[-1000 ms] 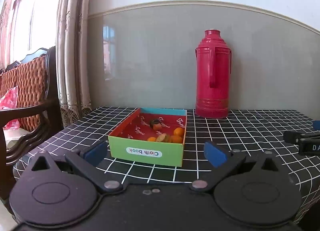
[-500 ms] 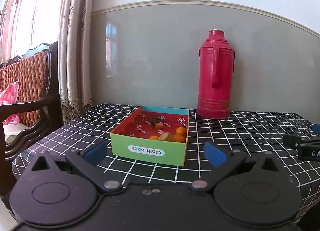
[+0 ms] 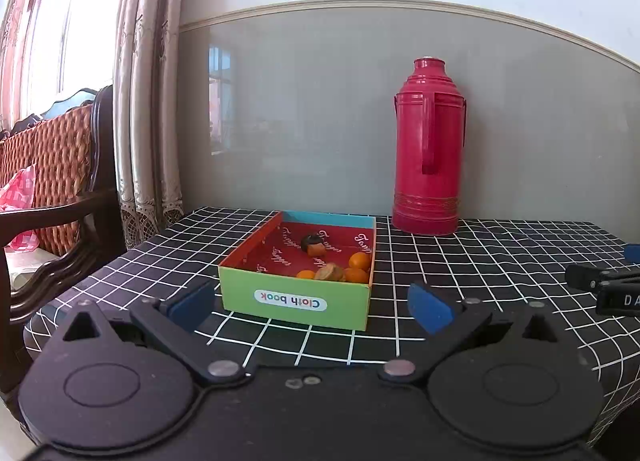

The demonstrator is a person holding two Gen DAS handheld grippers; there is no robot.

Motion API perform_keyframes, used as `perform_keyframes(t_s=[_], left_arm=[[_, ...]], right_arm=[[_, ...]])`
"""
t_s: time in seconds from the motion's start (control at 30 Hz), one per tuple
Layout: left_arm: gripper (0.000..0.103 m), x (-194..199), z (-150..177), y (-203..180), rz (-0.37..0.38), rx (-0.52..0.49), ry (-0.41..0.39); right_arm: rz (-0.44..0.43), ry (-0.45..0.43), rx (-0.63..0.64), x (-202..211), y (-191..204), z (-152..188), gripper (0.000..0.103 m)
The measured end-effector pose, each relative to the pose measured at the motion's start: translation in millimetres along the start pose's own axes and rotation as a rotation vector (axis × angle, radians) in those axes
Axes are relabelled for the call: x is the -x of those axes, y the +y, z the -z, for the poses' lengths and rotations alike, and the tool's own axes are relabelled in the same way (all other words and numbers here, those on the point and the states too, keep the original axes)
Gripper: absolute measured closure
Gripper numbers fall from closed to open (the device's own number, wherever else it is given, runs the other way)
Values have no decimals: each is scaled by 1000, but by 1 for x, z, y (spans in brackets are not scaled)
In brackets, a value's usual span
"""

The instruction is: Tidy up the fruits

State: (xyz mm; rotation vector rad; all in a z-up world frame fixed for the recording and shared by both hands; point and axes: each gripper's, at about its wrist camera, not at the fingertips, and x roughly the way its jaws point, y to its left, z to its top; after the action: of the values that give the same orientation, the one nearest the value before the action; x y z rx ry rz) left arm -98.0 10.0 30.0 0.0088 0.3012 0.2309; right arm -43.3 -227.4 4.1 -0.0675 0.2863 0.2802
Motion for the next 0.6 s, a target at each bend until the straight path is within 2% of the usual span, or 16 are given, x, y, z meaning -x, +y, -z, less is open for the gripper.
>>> perform_keyframes(t_s=[0.6], left_arm=[[6,0,1,0,-1,-1,-2]], right_arm=[[-2,-6,-5,1,-3,0,0]])
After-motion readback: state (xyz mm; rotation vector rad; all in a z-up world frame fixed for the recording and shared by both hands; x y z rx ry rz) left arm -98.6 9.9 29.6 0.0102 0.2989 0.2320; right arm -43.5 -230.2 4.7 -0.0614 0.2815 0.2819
